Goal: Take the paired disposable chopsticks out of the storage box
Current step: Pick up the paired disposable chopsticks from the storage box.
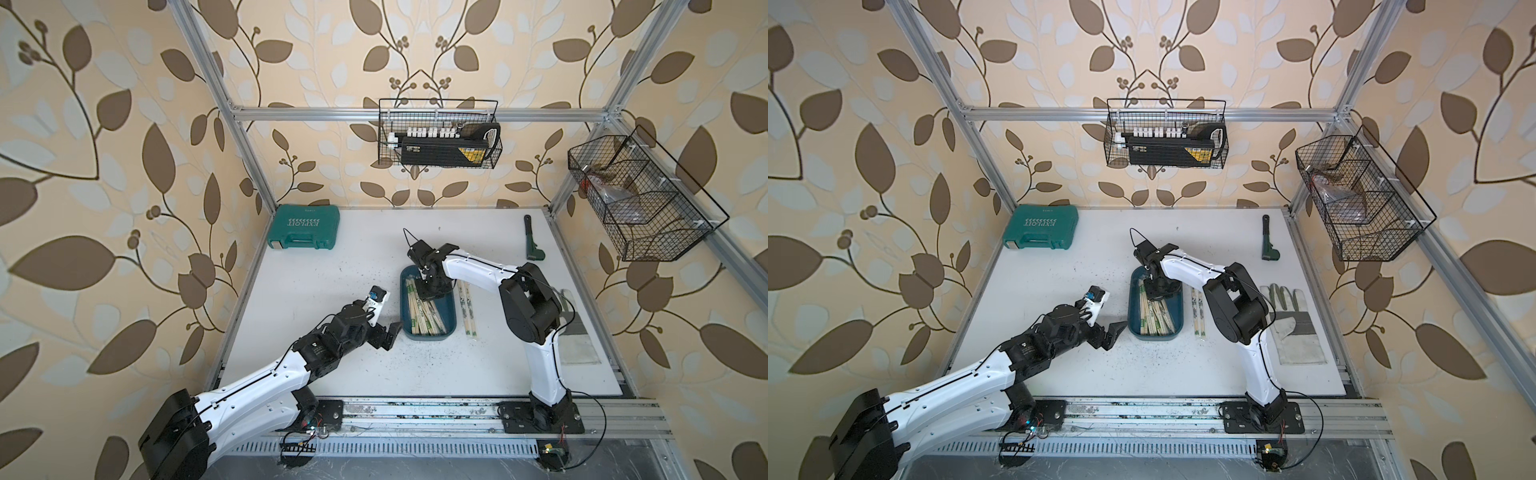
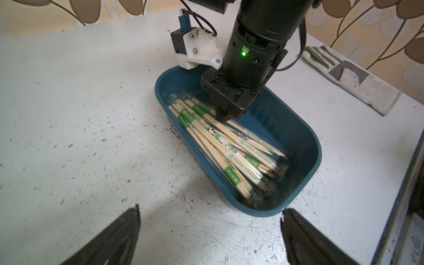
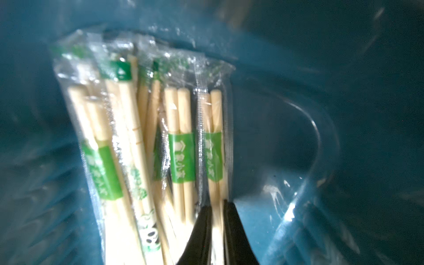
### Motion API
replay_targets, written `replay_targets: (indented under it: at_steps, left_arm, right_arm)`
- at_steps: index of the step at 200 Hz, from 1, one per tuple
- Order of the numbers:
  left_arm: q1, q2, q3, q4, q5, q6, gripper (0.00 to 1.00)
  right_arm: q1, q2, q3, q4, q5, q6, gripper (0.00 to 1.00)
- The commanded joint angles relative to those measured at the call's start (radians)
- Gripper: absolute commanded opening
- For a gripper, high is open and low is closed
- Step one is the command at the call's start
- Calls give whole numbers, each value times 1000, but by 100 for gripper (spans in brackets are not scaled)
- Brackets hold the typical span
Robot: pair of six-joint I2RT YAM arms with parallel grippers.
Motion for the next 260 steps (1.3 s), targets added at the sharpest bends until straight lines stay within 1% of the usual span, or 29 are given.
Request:
replay_targets:
  at_steps: [1, 20, 73, 84, 92, 107, 129, 156, 193, 231, 260]
  left_arm:
    - [-8, -2, 24, 1, -9, 11, 99]
    - [-7, 2, 24, 0, -9, 12, 99]
    - [-8, 6, 24, 4, -6, 11, 99]
    - [-8, 9, 25, 3, -4, 12, 99]
    - [-8, 9, 26, 3, -3, 13, 99]
    - [-8, 6, 25, 3, -3, 13, 99]
    - [-8, 7, 25, 0, -4, 13, 99]
    - [-8, 7, 25, 0, -3, 13, 99]
    - [-8, 4, 25, -2, -5, 13, 99]
    - [-7, 0, 25, -4, -8, 13, 99]
    - [-8, -3, 25, -6, -9, 13, 99]
  right_arm:
    - [-11, -24, -14, -9, 25, 11, 11]
    - [-16, -32, -17, -12, 24, 16, 8]
    - [-16, -36, -9, -13, 29, 23, 9]
    - [-17, -28, -4, -12, 27, 24, 13]
    - [-16, -20, 1, -15, 26, 26, 19]
    - [-16, -3, 8, -18, 24, 26, 23]
    - [-18, 13, 10, -20, 29, 28, 25]
    - [-18, 26, 10, -14, 32, 27, 26]
    - [-18, 48, 14, -8, 17, 30, 31]
    - [-22, 62, 12, -2, 6, 32, 30]
    - [-23, 64, 7, 4, 9, 36, 21]
